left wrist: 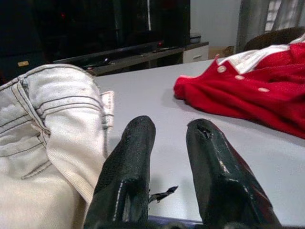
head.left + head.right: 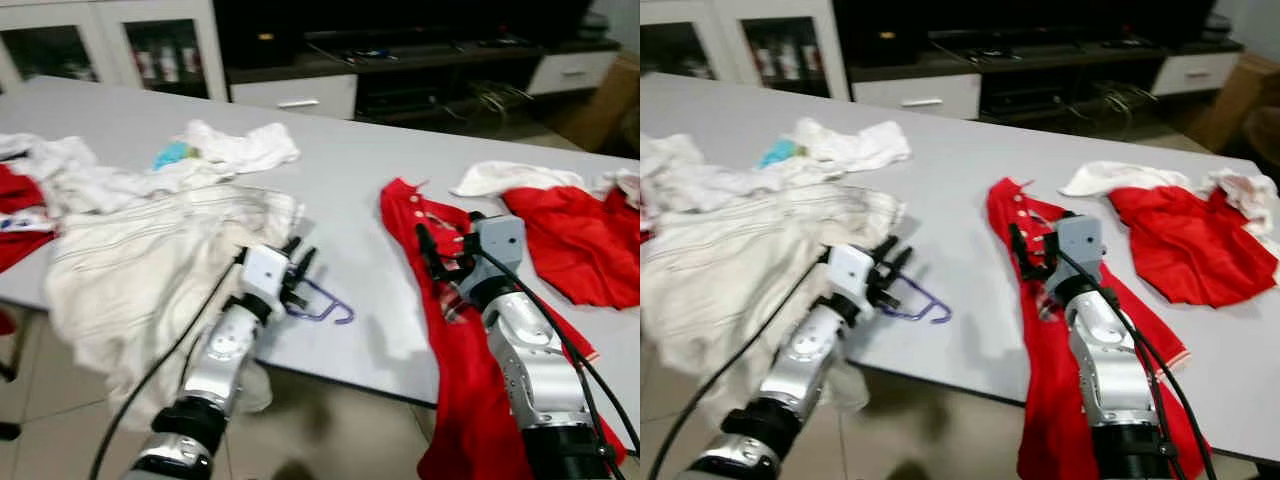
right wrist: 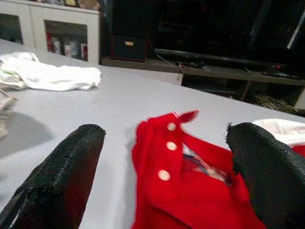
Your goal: Hang hanger
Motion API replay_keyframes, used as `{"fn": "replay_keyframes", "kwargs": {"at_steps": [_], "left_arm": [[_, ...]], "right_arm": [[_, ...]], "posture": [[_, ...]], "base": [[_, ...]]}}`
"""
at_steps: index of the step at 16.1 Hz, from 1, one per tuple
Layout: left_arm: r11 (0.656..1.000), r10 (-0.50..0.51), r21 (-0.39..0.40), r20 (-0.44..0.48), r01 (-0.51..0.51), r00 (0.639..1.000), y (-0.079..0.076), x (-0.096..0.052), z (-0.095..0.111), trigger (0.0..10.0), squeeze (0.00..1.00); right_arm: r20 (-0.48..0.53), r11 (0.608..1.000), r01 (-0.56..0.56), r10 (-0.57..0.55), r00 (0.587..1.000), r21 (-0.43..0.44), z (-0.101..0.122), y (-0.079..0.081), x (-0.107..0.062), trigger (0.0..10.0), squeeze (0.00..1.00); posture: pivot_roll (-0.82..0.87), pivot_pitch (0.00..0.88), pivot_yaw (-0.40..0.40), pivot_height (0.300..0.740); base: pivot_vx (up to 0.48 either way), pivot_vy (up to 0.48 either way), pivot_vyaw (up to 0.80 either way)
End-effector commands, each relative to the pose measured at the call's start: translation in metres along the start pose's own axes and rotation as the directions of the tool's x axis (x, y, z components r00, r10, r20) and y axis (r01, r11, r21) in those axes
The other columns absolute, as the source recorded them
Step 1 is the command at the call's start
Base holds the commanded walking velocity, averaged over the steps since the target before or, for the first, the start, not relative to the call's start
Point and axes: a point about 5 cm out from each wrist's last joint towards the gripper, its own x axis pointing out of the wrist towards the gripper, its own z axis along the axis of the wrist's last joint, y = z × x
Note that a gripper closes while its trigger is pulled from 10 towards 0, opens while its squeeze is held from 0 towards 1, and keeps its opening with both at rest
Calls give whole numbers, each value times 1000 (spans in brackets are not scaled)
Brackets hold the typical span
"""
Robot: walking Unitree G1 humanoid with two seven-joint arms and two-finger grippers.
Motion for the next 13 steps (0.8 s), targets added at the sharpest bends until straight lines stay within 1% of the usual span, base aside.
{"fn": "replay_keyframes", "kwargs": {"at_steps": [1,3,4,5,6,7,8,10,13], "left_arm": [[1000,-9,6,-8,9,1000,0,2,1,10000,0],[999,-31,16,-59,32,998,-4,3,-2,10000,0],[998,-66,10,-106,67,992,-7,5,-4,10000,0],[994,-92,34,-171,100,981,-10,7,-8,10000,0],[993,-102,35,-188,111,977,-11,8,-9,10000,0],[987,-140,38,-242,153,960,-15,12,-10,10000,0],[986,-149,31,-258,162,955,-17,13,-10,10000,0],[974,-211,3,-342,225,916,-23,14,-12,10000,0],[947,-311,-33,-357,321,881,-36,13,-9,10000,0]], "right_arm": [[7,1000,10,-10,1000,2,2,-3,0,10000,0],[5,1000,10,-10,1000,-1,2,-4,-1,10000,0],[4,1000,11,-11,1000,-3,2,-5,-1,10000,0],[3,1000,12,-12,1000,-4,2,-5,-1,10000,0],[2,1000,13,-13,1000,-5,2,-6,-1,10000,0],[3,1000,11,-11,1000,-7,3,-6,0,10000,0],[4,1000,10,-10,1000,-7,3,-6,1,10000,0],[5,1000,8,-8,1000,-10,4,-6,1,10000,0],[4,1000,12,-12,1000,-12,4,-8,1,10000,0]], "posture": [[-75,0,-11,740],[-73,0,-12,740],[-71,0,-11,740],[-70,0,-12,740],[-70,0,-12,740],[-70,0,-13,740],[-70,0,-13,740],[-70,0,-13,740],[-70,0,-13,740]], "base": [[0,0,0],[0,0,0],[0,0,0],[0,0,0],[0,0,0],[0,0,0],[0,0,0],[0,0,0],[0,0,0]]}}
